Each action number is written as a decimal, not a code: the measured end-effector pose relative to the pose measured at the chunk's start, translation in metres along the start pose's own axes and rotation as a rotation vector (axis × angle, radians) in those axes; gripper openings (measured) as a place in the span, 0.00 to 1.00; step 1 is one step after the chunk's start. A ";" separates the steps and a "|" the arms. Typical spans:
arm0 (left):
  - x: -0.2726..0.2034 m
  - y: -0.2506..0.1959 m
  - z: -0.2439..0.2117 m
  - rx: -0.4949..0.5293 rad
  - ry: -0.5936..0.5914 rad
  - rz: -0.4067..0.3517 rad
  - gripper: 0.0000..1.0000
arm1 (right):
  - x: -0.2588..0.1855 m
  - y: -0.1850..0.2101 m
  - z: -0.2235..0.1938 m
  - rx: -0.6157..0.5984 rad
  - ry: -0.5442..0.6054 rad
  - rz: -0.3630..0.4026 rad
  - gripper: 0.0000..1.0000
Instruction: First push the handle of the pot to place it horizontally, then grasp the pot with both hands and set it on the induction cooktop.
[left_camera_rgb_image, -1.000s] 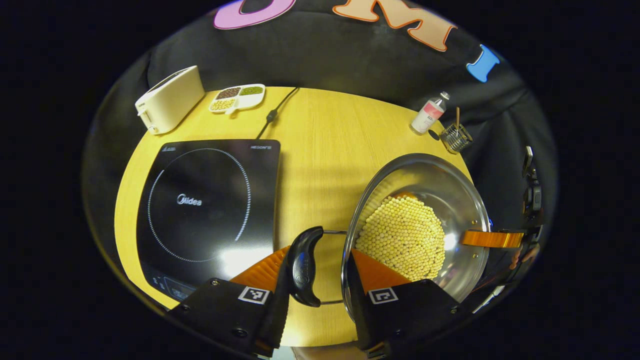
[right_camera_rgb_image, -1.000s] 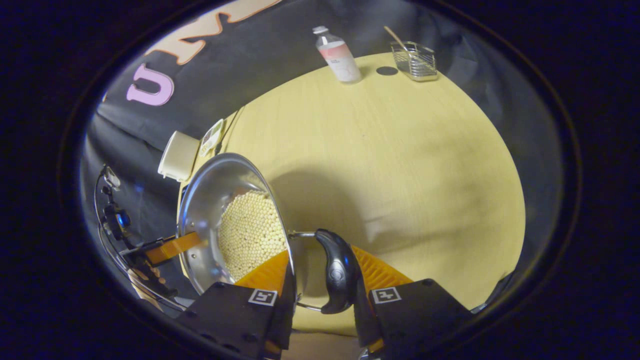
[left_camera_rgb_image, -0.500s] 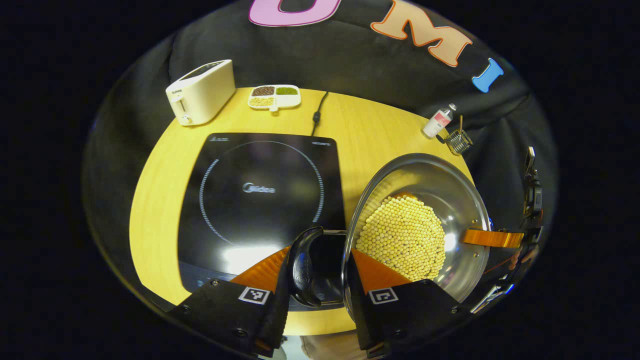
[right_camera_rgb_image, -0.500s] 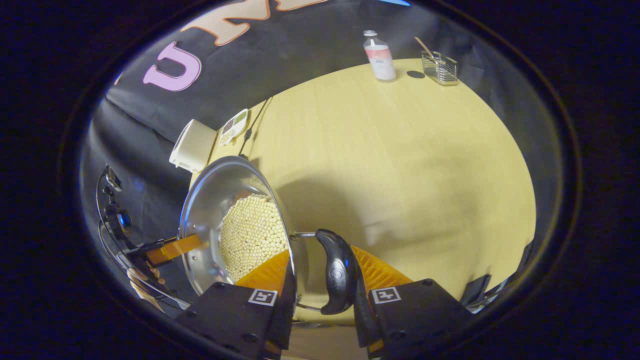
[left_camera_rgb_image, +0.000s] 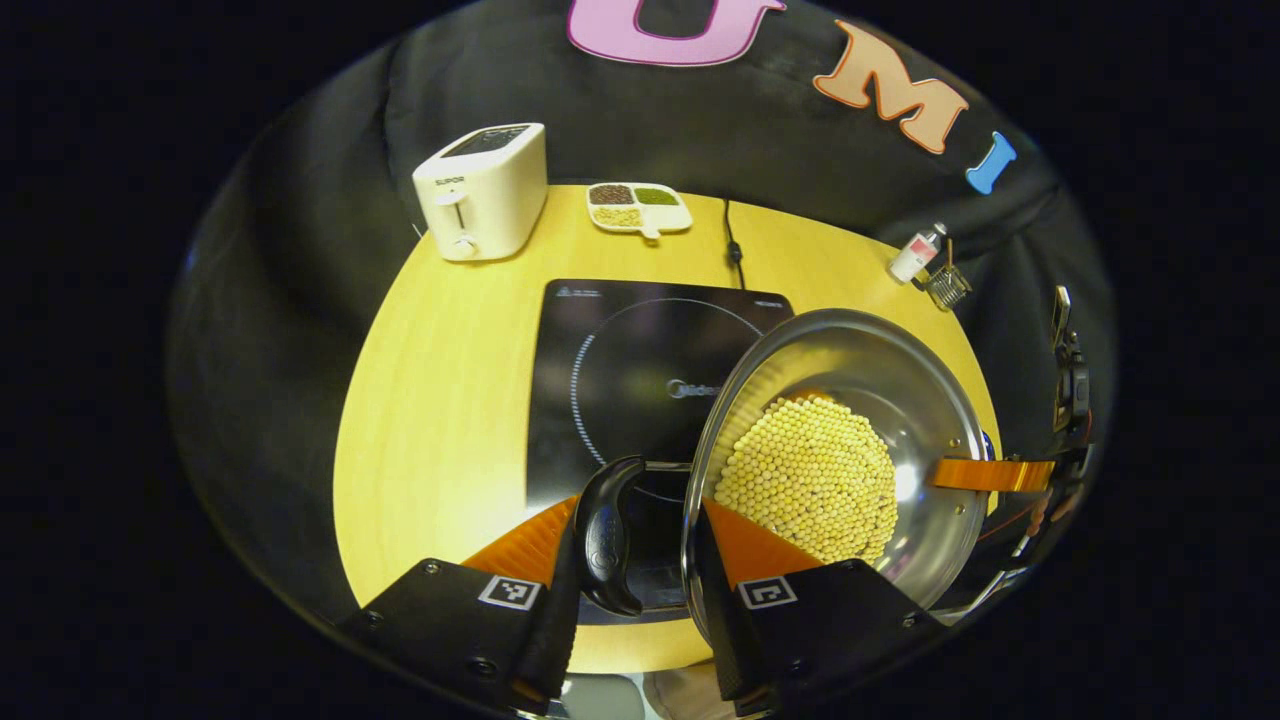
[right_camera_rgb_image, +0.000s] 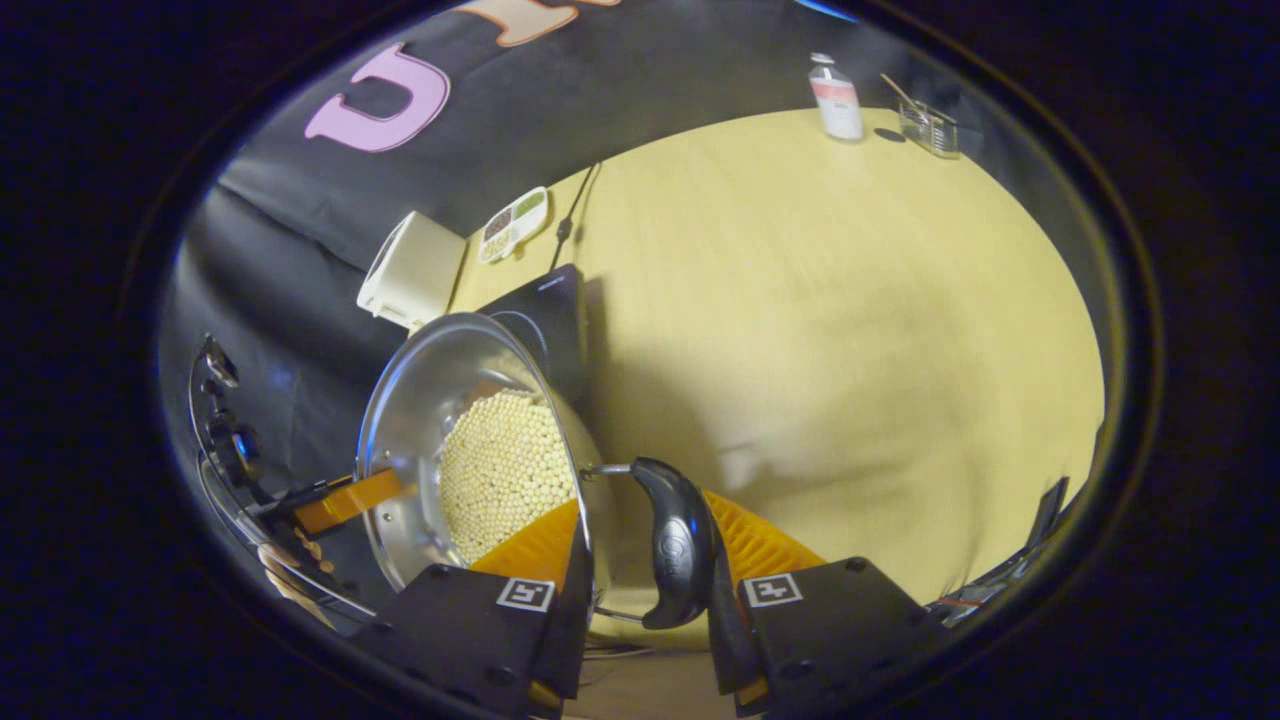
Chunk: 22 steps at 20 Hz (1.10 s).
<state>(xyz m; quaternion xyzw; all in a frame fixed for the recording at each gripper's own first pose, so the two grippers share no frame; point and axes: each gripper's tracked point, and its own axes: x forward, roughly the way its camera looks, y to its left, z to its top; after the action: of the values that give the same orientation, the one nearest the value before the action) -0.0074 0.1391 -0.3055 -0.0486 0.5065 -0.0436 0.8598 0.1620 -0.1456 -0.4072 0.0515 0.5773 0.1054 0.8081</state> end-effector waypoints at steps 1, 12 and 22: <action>0.001 0.009 0.001 0.001 -0.001 0.003 0.58 | -0.001 0.000 -0.002 0.002 -0.001 -0.003 0.54; 0.029 0.053 0.037 0.046 -0.057 0.013 0.57 | -0.002 -0.001 0.001 0.013 -0.047 -0.040 0.47; 0.042 0.064 0.080 0.095 -0.152 0.062 0.57 | -0.023 -0.013 0.029 0.027 -0.101 -0.044 0.46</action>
<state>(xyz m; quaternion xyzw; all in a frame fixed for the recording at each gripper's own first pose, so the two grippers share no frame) 0.0847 0.2005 -0.3116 0.0047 0.4385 -0.0372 0.8979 0.1841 -0.1626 -0.3795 0.0549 0.5381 0.0771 0.8375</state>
